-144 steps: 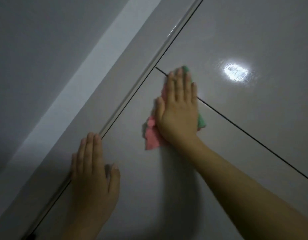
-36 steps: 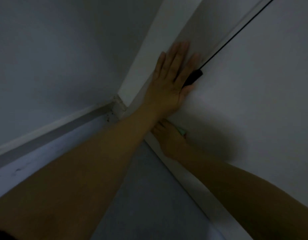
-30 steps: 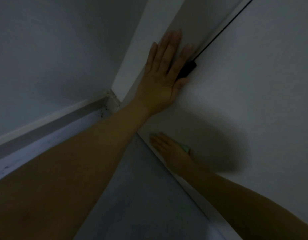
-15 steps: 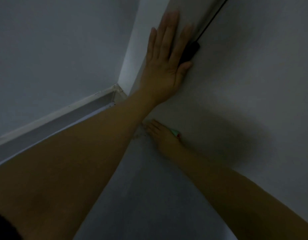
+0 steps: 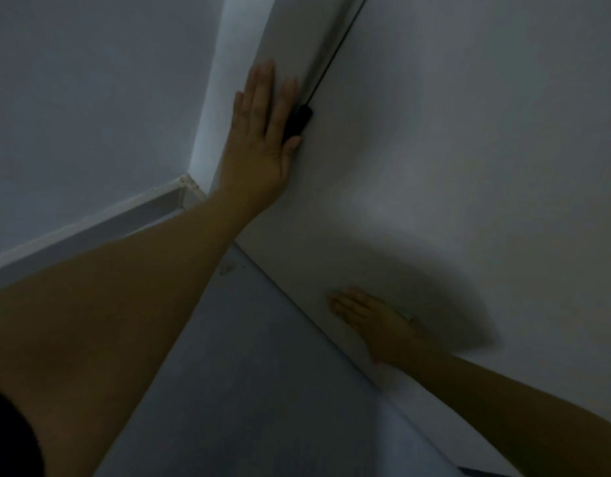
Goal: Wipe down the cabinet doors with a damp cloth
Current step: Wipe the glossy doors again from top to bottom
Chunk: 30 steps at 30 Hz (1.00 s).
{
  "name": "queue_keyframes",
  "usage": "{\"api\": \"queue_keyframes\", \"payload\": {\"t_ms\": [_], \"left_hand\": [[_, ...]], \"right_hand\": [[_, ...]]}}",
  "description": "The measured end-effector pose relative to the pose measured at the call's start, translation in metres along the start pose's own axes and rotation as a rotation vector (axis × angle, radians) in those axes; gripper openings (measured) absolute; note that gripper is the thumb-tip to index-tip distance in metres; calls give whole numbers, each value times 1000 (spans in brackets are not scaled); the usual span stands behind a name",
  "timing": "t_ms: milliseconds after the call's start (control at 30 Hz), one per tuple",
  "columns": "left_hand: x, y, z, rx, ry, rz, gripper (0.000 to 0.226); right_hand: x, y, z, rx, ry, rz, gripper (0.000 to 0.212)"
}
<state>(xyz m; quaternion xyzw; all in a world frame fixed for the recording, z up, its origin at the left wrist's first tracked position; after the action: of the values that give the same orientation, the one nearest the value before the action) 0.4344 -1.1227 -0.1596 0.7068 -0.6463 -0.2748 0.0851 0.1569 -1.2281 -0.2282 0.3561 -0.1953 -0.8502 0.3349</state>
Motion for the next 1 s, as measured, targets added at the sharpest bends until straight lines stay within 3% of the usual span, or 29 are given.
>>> {"api": "queue_keyframes", "payload": {"t_ms": [67, 133, 233, 300, 400, 500, 567, 600, 700, 800, 867, 933, 1000], "left_hand": [[0, 8, 3, -40, -13, 27, 53], [1, 19, 5, -96, -19, 28, 57], [2, 35, 4, -186, -39, 34, 65], [-2, 41, 3, -234, -72, 55, 69], [-8, 53, 6, -282, -126, 63, 70], [-11, 65, 9, -257, -165, 75, 69], [-13, 73, 4, -216, -183, 86, 69], [-13, 80, -2, -194, -183, 96, 69], [-13, 96, -21, -110, -163, 116, 67], [-8, 115, -31, -2, -139, 142, 64], [-4, 123, -32, -6, -116, 172, 63], [-1, 127, -29, -41, -108, 194, 63], [3, 129, -23, -56, -104, 203, 62]], "right_hand": [[-39, 37, 17, 170, 156, 48, 135], [-64, 68, 27, 338, 243, 52, 137], [-82, 79, 28, 415, 317, 0, 131], [-69, 66, 11, 367, 277, 5, 116], [-33, 24, -7, 157, 187, 124, 72], [-32, 12, -2, 143, 97, 96, 64], [-39, 30, 24, 270, 221, 34, 101], [-49, 45, 52, 366, 342, 19, 109], [-86, 108, 146, 686, 755, 51, 55], [-116, 169, 231, 985, 953, 255, 52], [-130, 186, 240, 1101, 996, 266, 54], [-131, 180, 218, 1102, 1012, 219, 54], [-115, 153, 172, 893, 941, 194, 54]]}}
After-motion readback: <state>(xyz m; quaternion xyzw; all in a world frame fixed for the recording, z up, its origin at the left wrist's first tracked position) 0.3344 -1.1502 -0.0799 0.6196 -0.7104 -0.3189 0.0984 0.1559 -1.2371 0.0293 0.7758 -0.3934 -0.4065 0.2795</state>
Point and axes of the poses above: each hand's wrist, its own z-axis away from the middle knuckle, its own x-axis out of the palm, y = z × x, the point moved 4 cm from there along -z, towards the middle knuckle, and after that the axes turned 1 degree about x, right-handed, at the moved point
